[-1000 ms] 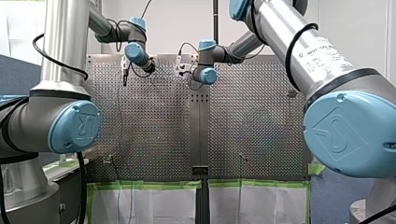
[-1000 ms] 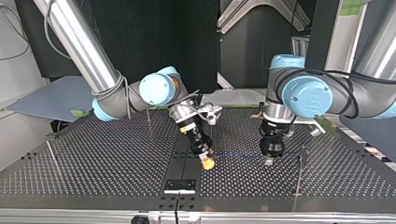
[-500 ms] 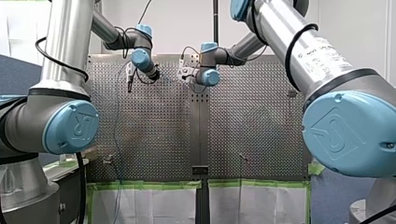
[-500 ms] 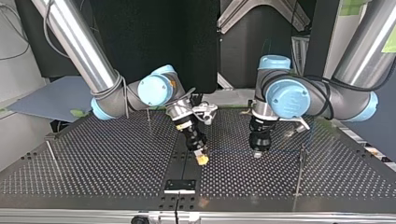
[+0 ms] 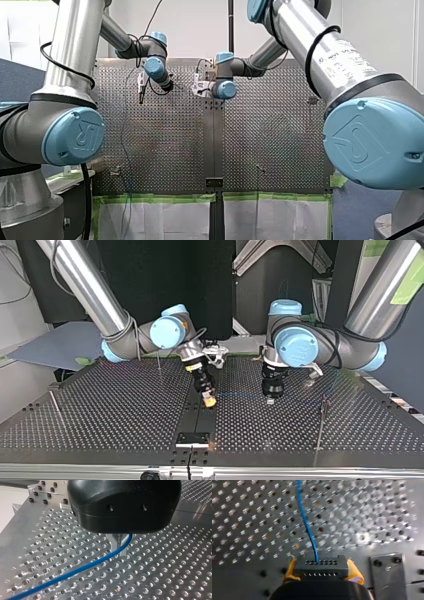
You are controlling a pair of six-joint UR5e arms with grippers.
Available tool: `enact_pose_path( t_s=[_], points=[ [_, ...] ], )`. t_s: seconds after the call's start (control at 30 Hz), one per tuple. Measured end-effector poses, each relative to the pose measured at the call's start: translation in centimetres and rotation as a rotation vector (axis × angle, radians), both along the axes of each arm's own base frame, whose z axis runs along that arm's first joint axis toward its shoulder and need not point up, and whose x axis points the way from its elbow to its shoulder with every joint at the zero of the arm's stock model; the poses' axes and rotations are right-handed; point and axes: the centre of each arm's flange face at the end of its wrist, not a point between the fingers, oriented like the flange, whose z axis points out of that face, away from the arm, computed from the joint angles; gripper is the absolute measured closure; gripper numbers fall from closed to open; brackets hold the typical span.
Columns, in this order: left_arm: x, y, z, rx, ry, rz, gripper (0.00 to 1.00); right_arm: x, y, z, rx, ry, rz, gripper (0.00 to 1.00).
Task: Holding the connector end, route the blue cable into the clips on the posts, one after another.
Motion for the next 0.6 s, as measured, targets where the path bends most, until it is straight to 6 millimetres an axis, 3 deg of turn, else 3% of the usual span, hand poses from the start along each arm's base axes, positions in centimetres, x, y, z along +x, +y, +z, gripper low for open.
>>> enact_pose_path(
  t_s=[0.4, 0.6],
  points=[
    [0.3, -1.5, -2.2, 0.004, 0.031, -0.018, 0.98, -1.7, 0.9, -4.6, 0.037, 0.097, -0.068, 1.00],
    [0.6, -2.5, -4.3, 0.015, 0.065, -0.028, 0.98, -2.6, 1.3, -6.7, 0.064, 0.126, -0.084, 1.00]
  ],
)
